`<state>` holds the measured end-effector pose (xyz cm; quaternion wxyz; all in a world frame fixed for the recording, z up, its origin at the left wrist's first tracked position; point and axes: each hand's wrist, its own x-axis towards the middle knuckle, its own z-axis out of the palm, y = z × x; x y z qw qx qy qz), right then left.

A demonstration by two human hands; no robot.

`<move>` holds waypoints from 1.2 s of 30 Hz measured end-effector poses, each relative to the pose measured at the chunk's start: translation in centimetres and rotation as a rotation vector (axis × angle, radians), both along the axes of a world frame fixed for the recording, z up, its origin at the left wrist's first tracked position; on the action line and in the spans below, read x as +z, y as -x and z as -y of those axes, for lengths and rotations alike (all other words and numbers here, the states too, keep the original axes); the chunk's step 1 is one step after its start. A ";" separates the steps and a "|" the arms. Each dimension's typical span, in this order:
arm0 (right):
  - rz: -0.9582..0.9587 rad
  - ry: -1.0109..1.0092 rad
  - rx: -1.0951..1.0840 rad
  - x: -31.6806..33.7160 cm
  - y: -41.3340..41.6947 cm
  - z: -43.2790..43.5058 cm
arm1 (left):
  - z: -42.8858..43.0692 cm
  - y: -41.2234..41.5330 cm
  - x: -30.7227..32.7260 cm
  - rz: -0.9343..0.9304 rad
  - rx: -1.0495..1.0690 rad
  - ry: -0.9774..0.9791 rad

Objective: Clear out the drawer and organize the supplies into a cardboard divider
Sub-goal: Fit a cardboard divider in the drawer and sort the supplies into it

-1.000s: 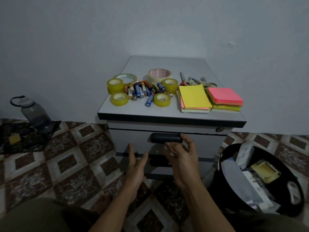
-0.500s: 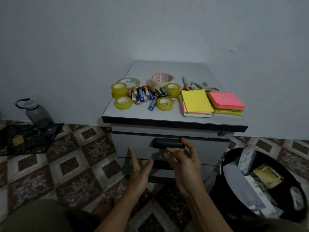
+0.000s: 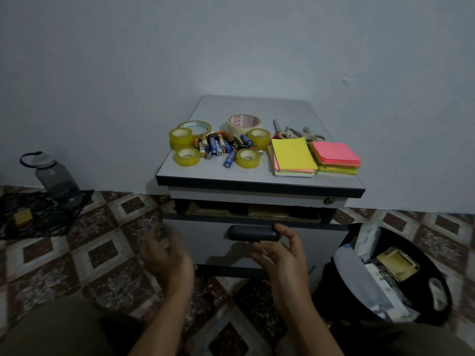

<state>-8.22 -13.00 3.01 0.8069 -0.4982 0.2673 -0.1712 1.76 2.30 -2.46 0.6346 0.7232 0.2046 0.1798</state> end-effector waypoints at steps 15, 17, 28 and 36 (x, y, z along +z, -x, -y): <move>-0.425 0.330 0.324 5.2 8.4 -0.3 | -3.8 1.9 8.3 -0.089 -0.364 -0.281; -0.450 0.479 0.335 6.1 8.7 1.3 | -4.3 1.3 8.3 -0.152 -0.466 -0.406; -0.538 1.219 0.319 3.5 1.9 13.0 | -3.6 -4.2 7.9 -0.267 -0.940 -0.638; -0.641 1.226 0.575 3.0 2.0 13.1 | -3.7 -3.2 7.4 -0.284 -1.035 -0.801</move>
